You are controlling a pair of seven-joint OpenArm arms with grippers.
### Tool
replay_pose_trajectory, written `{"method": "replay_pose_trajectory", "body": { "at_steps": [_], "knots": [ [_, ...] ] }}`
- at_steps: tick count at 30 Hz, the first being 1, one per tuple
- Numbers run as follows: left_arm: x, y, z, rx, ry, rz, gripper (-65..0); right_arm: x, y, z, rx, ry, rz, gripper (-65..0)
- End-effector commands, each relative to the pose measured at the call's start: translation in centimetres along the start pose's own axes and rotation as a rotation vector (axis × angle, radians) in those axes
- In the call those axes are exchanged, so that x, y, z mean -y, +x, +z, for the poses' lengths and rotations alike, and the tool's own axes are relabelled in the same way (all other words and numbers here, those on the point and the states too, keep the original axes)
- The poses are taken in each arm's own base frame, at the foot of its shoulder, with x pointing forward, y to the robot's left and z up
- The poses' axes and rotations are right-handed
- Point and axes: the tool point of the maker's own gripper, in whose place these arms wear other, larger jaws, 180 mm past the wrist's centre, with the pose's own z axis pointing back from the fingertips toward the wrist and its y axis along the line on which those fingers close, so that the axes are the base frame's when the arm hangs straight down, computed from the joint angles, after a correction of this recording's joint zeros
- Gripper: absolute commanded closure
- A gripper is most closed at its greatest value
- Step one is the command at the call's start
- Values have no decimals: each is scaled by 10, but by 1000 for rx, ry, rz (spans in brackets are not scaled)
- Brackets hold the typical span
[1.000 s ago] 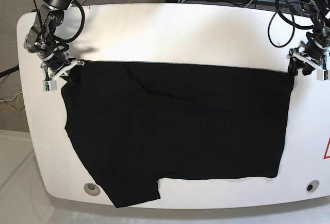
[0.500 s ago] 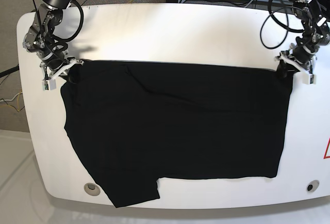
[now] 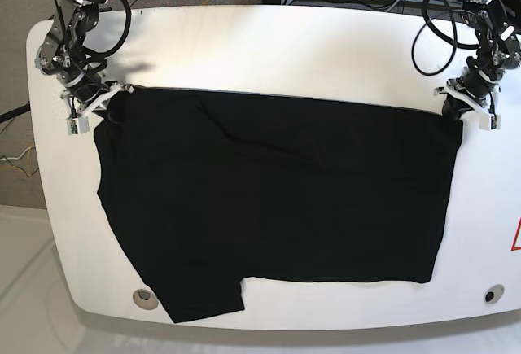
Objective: Fold the T-shirt properly
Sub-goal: 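Regrasp the shirt edge with both grippers and pull it toward the robot, then open the left gripper and lift it off the shirt corner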
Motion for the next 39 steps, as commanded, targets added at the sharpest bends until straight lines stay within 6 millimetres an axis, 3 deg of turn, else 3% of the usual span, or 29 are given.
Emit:
{"method": "replay_pose_trajectory", "body": {
  "at_steps": [1,12,18,28,30,39],
  "knots": [
    [-2,15,10,48,8,-39,0,8,21,10,48,-26,34,0],
    [0,7,28,51,18,-71,0,8,33,15,82,-28,39,0],
    [1,3,34,48,21,-83,0,9,29,17,76,-27,30,0],
    [11,-21,64,-18,27,-153,0,5,-4,36,17,-29,48,0],
    [15,-34,81,-58,27,-193,0,2,-14,46,0,-32,62,0],
    [22,-47,104,-104,29,-244,0,1,-34,59,-38,-32,64,0]
  ]
}}
